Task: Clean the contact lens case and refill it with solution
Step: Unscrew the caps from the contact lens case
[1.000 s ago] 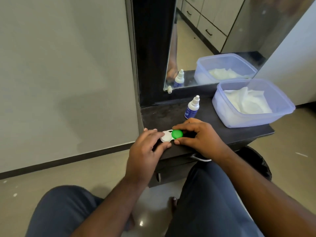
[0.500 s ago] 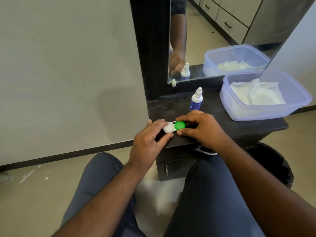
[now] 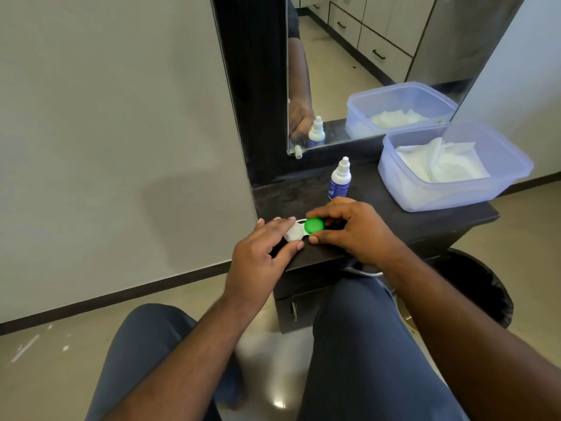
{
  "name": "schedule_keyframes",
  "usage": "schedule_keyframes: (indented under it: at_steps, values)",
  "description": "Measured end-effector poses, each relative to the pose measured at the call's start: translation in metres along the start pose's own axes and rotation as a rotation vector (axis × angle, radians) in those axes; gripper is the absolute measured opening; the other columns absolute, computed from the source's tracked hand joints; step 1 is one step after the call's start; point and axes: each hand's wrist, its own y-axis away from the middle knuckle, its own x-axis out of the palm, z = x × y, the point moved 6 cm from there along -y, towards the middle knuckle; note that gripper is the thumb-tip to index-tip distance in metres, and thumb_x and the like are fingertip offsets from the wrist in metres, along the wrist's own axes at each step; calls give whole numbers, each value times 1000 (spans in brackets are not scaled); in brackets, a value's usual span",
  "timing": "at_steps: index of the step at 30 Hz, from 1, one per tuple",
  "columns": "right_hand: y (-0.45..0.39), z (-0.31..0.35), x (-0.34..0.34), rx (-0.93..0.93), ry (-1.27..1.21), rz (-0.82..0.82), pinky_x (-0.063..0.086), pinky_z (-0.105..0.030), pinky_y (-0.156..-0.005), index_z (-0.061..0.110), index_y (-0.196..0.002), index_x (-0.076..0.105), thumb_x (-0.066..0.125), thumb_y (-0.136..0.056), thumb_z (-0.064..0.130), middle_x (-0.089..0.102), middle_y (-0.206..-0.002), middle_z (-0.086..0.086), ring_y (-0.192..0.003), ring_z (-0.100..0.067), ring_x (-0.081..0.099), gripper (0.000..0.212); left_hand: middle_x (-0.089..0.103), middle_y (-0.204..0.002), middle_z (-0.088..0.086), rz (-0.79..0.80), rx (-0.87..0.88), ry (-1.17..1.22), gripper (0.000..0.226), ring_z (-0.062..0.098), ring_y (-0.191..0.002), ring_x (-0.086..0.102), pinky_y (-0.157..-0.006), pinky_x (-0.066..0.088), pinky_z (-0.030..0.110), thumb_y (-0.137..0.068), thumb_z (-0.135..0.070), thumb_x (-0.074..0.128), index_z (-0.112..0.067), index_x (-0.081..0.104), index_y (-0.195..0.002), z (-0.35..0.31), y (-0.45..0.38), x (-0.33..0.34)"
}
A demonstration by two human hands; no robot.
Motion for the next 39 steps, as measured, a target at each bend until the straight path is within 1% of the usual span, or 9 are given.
schedule_keyframes:
  at_steps: [4, 7, 9, 13, 17, 24, 29, 35, 39]
  values:
    - [0, 0, 0, 17, -5, 6, 46, -13, -78, 28, -114, 68, 80, -73, 21, 58, -92, 16, -89, -3, 56, 43, 69, -113, 0, -73, -19, 32, 40, 3, -105, 60, -101, 43, 26, -80, -20, 75, -8, 67, -117, -2, -2, -8]
    - [0, -1, 0, 19, -13, 12, 45, -10, -77, 28, -114, 67, 80, -73, 21, 58, -92, 17, -90, -1, 56, 43, 62, -113, -14, -118, -65, 86, 35, -13, -102, 56, -89, 45, 9, -88, -22, 67, -12, 64, -122, -3, -12, -18]
    - [0, -2, 0, 22, -19, 13, 46, -11, -78, 28, -114, 67, 80, -73, 22, 60, -94, 16, -91, -2, 57, 44, 65, -108, -14, -120, -132, 135, 27, -15, -96, 57, -81, 43, 4, -93, -22, 61, -14, 66, -118, 2, -26, -22]
    - [0, -2, 0, 19, -30, 5, 47, -15, -82, 27, -113, 68, 81, -72, 21, 61, -96, 13, -91, -4, 58, 44, 70, -85, -2, 28, -184, 31, 14, 7, -77, 60, -68, 46, 20, -94, -18, 57, -13, 70, -94, 16, -56, -14]
    - [1, -2, 0, 2, -49, -12, 49, -19, -84, 27, -111, 69, 82, -70, 21, 63, -97, 8, -92, -7, 59, 43, 69, -84, 1, 183, -187, -78, 13, 16, -78, 61, -70, 50, 32, -92, -17, 58, -14, 70, -91, 20, -72, 3]
    - [1, -3, 1, 0, -52, -23, 50, -24, -86, 27, -111, 69, 82, -71, 21, 63, -98, 8, -93, -7, 59, 43, 71, -89, 3, 214, -256, -58, 16, 12, -79, 61, -72, 46, 26, -93, -17, 59, -12, 73, -96, 24, -89, 6]
    - [0, -4, 1, -9, -69, -22, 50, -23, -87, 28, -109, 69, 83, -70, 21, 64, -98, 9, -93, -6, 60, 42, 71, -93, -1, 64, -276, 104, 16, 7, -76, 62, -72, 47, 19, -87, -20, 67, -15, 74, -101, 21, -70, -17]
    - [-2, -3, -1, -21, -75, -17, 47, -14, -86, 27, -106, 71, 83, -69, 18, 62, -99, 13, -97, -4, 59, 40, 55, -90, -14, 292, -214, 70, 54, -1, -76, 52, -65, 36, 3, -61, -29, 88, -22, 70, -111, 13, -36, -4]
    - [-2, -3, 0, -1, -66, -4, 48, -17, -86, 27, -109, 70, 83, -69, 19, 61, -100, 13, -97, -4, 59, 43, 57, -88, -10, 326, -231, 41, 38, 3, -75, 50, -61, 36, 6, -62, -24, 87, -22, 76, -99, 10, -41, -3]
